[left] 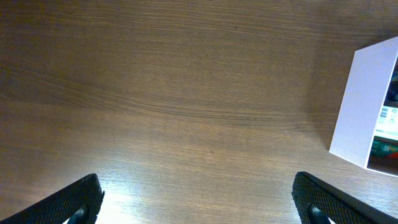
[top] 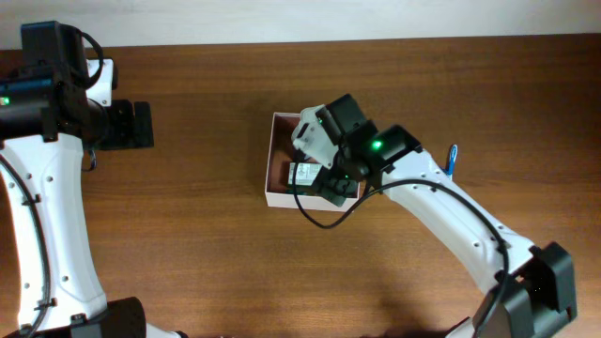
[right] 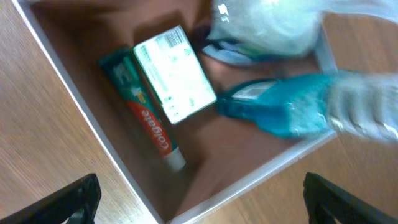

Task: Pack container
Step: 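Carry the toothpaste tube into the box and release it, then grasp the blue razor with the right gripper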

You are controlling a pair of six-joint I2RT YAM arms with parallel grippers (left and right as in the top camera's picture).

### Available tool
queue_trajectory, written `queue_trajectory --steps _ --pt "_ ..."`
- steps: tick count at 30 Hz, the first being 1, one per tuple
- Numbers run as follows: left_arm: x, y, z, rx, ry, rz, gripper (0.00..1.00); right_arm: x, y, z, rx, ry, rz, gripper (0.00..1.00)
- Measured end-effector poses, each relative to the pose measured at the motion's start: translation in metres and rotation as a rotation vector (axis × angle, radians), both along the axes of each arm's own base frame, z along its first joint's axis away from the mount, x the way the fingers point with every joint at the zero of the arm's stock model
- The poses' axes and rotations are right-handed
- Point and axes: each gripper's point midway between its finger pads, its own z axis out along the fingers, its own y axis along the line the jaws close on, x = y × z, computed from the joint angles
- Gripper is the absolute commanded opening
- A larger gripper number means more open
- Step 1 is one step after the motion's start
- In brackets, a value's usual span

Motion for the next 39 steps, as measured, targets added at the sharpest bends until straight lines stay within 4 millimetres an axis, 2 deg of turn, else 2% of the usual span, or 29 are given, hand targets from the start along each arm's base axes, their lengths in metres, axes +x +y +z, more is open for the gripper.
queue_trajectory --steps 4,8,11,14,16,18,20,22,24,27,29,32,39 --pt "0.0 0.0 0.0 0.0 0.0 0.0 0.99 -0.001 -0.015 0.034 0.084 0.002 -0.212 0.99" --pt "0.0 0.0 0.0 0.0 0.0 0.0 0.99 -0.008 -0.047 0.076 0.19 -0.009 -0.428 0.99" --pt "0.0 0.0 0.0 0.0 0.0 0.0 0.99 -0.008 -0.085 0.098 0.275 -0.023 -0.623 1.0" --pt "0.0 0.0 0.0 0.0 0.0 0.0 1.0 -0.004 -0.139 0.101 0.351 0.003 -0.941 0.93" --pt "0.0 0.0 0.0 0.0 0.0 0.0 0.99 -0.006 -0.17 0.089 0.372 0.057 -1.153 0.89" --pt "0.0 0.0 0.0 0.0 0.0 0.0 0.99 -0.008 -0.182 0.08 0.373 0.086 -1.238 0.88" --pt "0.0 0.0 0.0 0.0 0.0 0.0 0.99 -0.011 -0.203 0.05 0.348 0.163 -1.401 0.85" --pt "0.0 0.0 0.0 0.0 0.0 0.0 0.99 -0.015 -0.21 0.022 0.307 0.231 -1.479 0.8" --pt "0.0 0.0 0.0 0.0 0.0 0.0 0.99 -0.016 -0.212 -0.002 0.275 0.285 -1.528 0.75" --pt "0.0 0.0 0.0 0.0 0.0 0.0 0.99 -0.012 -0.213 -0.033 0.243 0.346 -1.573 0.73" --pt "0.0 0.0 0.0 0.0 0.0 0.0 0.99 -0.004 -0.21 -0.047 0.245 0.369 -1.578 0.7" --pt "0.0 0.0 0.0 0.0 0.0 0.0 0.99 0.006 -0.205 -0.065 0.269 0.404 -1.593 0.69" --pt "0.0 0.0 0.0 0.0 0.0 0.0 0.99 0.01 -0.2 -0.107 0.244 0.497 -1.678 0.69"
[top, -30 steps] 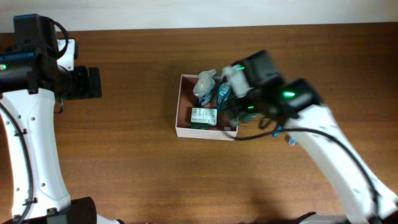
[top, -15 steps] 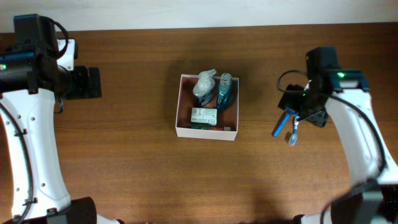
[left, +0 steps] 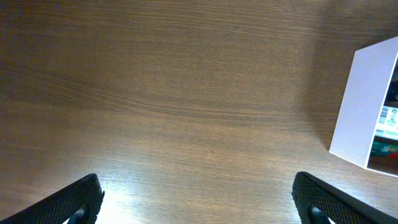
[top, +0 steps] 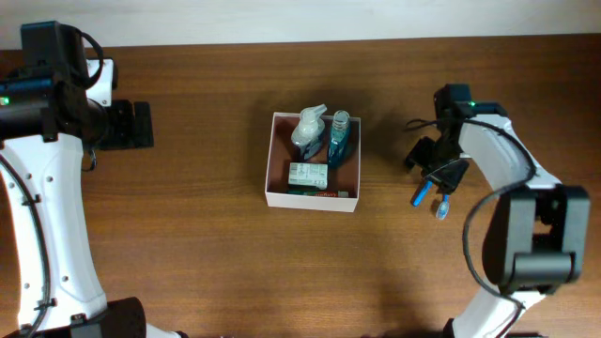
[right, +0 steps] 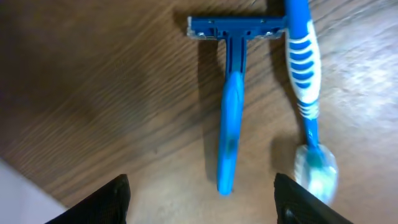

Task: Pack container
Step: 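Grasp the blue razor with the right gripper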

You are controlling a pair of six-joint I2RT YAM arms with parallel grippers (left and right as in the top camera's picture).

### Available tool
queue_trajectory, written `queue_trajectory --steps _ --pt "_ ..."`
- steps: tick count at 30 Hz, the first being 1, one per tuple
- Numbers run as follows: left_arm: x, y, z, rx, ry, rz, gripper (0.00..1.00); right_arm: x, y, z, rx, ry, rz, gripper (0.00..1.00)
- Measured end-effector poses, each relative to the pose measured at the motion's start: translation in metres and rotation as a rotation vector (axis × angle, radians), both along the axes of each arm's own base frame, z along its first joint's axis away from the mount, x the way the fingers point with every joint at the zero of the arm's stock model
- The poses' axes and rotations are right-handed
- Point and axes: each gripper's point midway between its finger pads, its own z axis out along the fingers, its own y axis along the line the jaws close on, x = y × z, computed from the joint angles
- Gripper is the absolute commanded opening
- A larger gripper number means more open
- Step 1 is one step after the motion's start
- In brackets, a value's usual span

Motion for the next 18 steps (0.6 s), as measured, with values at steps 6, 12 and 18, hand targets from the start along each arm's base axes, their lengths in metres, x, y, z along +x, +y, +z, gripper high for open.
queue_trajectory --steps 6,12,18 --pt "0.0 0.0 0.0 0.0 0.0 0.0 0.99 -0.003 0.001 -0.024 0.008 0.058 -0.026 0.56" --pt "0.0 0.0 0.0 0.0 0.0 0.0 0.99 -0.004 0.001 -0.037 0.008 0.086 -0.027 0.54" --pt "0.0 0.0 0.0 0.0 0.0 0.0 0.99 -0.006 0.001 -0.039 0.007 0.101 -0.028 0.25"
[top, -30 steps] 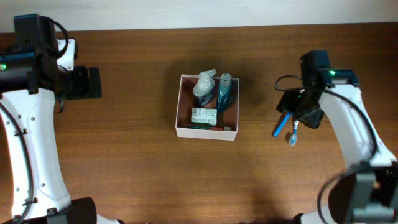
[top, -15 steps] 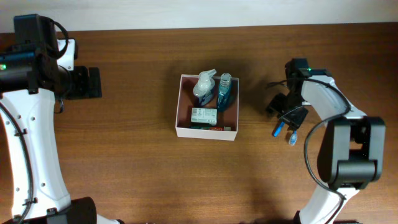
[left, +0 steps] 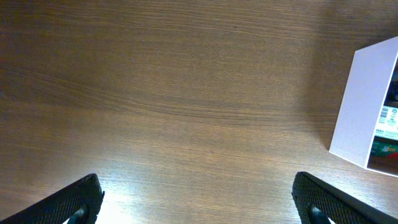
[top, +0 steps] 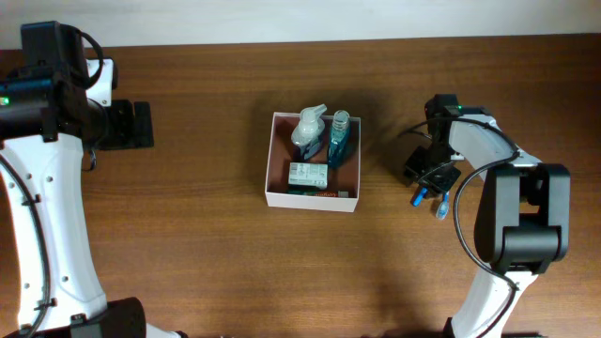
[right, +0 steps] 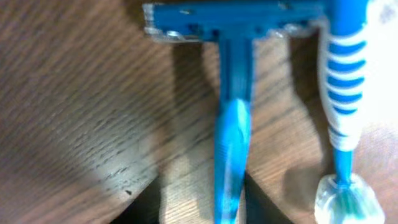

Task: Pack container
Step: 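Grasp the blue razor with the right gripper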

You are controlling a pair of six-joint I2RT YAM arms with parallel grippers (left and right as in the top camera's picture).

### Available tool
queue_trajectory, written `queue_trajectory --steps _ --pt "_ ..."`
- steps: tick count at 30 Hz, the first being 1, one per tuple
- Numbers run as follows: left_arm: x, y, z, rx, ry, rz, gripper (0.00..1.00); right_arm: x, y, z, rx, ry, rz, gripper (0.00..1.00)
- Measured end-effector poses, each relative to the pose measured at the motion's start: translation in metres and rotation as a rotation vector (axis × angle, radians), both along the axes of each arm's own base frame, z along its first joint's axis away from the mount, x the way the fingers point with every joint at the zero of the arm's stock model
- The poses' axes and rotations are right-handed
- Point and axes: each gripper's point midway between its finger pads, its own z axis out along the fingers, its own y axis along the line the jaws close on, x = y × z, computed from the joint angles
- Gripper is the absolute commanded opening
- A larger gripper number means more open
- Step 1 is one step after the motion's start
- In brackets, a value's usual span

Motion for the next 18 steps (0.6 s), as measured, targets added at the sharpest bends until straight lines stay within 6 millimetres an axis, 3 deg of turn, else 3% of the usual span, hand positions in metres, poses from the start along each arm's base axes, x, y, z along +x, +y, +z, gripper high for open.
queue_trajectory --steps 8,13,18 --pt "0.0 0.0 0.0 0.0 0.001 0.0 0.99 -0.005 -0.001 0.001 0.0 0.017 0.022 0.04" --pt "0.0 0.0 0.0 0.0 0.0 0.0 0.99 -0.01 0.001 0.006 0.003 0.028 0.046 0.04" --pt "0.0 0.0 0.0 0.0 0.0 0.0 0.99 0.0 0.012 0.052 0.003 -0.072 0.124 0.04"
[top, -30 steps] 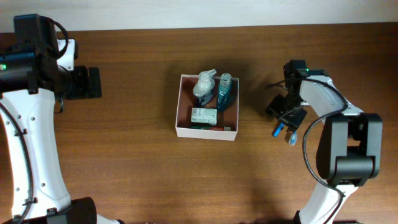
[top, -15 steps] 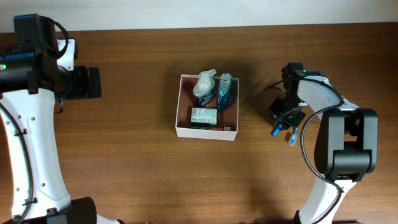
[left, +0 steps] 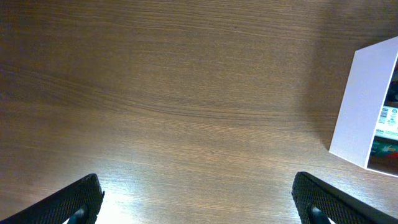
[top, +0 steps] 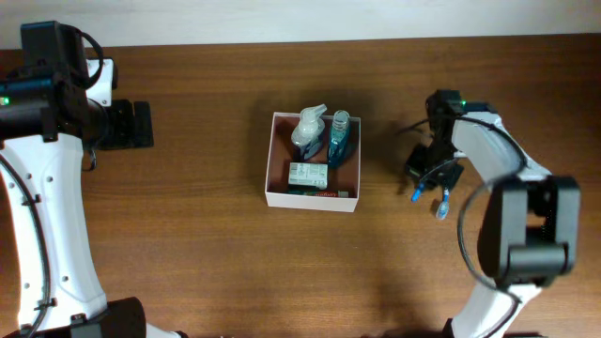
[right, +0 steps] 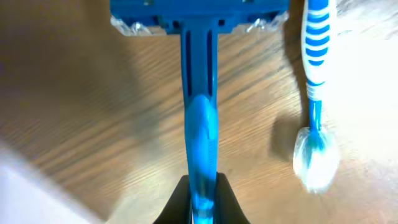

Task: Pack container
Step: 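Grasp the blue razor with the right gripper, then place the blue razor into the box and open the gripper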

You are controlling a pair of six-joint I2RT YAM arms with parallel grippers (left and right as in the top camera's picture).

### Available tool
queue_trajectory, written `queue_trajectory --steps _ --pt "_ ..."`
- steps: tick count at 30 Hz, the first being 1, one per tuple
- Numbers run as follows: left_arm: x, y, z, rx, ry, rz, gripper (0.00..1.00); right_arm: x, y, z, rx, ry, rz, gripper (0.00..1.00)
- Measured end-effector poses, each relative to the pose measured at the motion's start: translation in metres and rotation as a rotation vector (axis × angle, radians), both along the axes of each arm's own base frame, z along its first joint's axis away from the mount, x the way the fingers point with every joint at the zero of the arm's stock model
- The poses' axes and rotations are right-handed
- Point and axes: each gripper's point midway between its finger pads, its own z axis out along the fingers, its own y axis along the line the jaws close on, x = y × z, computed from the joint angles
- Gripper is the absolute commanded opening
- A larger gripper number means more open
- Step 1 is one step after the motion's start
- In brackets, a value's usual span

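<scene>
A white open box (top: 313, 158) sits mid-table holding a toothpaste tube, a small carton, a white bundle and a blue bottle. My right gripper (right: 200, 208) is shut on the handle of a blue razor (right: 200, 112), to the right of the box (top: 420, 188). A blue-and-white toothbrush (right: 314, 112) lies on the table beside the razor. My left gripper (left: 198, 202) hangs open over bare wood at the far left, with a corner of the box (left: 367, 112) at its view's right edge.
The wooden table (top: 207, 263) spreads wide on all sides of the box. The left arm's black gripper body (top: 127, 125) sits near the table's left edge.
My right gripper has shut on the razor's handle; 0.6 s ago its fingers stood apart on either side of it. The toothbrush lies where it was. The left arm is unchanged.
My right gripper was over the box, open above the blue bottle and white bundle. Then it stood open above the razor and toothbrush right of the box, then lower around the razor handle, and now it grips the handle.
</scene>
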Motion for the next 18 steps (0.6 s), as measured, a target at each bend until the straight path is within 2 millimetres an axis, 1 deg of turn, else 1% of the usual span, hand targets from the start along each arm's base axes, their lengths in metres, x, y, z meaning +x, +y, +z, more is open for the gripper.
queue_trajectory --steps 3,4,5,6,8,9,11,12,14,16,18 --pt "0.0 0.0 0.0 0.0 0.0 0.0 0.99 0.008 0.019 0.053 0.003 -0.137 0.103 0.04" --pt "0.0 0.0 0.0 0.0 0.0 0.0 0.99 0.008 0.025 0.066 0.004 -0.168 0.129 0.04" --pt "0.0 0.0 0.0 0.0 0.0 0.0 0.99 0.007 0.034 0.081 0.006 -0.211 0.177 0.04" --pt "0.0 0.0 0.0 0.0 0.0 0.0 0.99 0.004 0.048 0.1 0.009 -0.268 0.249 0.04" --pt "0.0 0.0 0.0 0.0 0.0 0.0 0.99 -0.005 0.074 0.129 0.017 -0.355 0.384 0.04" --pt "0.0 0.0 0.0 0.0 0.0 0.0 0.99 -0.013 0.091 0.143 0.022 -0.402 0.471 0.04" --pt "0.0 0.0 0.0 0.0 0.0 0.0 0.99 -0.03 0.12 0.164 0.032 -0.475 0.625 0.04" --pt "0.0 0.0 0.0 0.0 0.0 0.0 0.99 -0.039 0.135 0.172 0.036 -0.507 0.712 0.04" --pt "0.0 0.0 0.0 0.0 0.0 0.0 0.99 -0.056 0.159 0.183 0.042 -0.553 0.856 0.04" --pt "0.0 0.0 0.0 0.0 0.0 0.0 0.99 -0.072 0.18 0.187 0.035 -0.579 1.007 0.04" --pt "0.0 0.0 0.0 0.0 0.0 0.0 0.99 -0.086 0.199 0.186 0.021 -0.589 1.16 0.04"
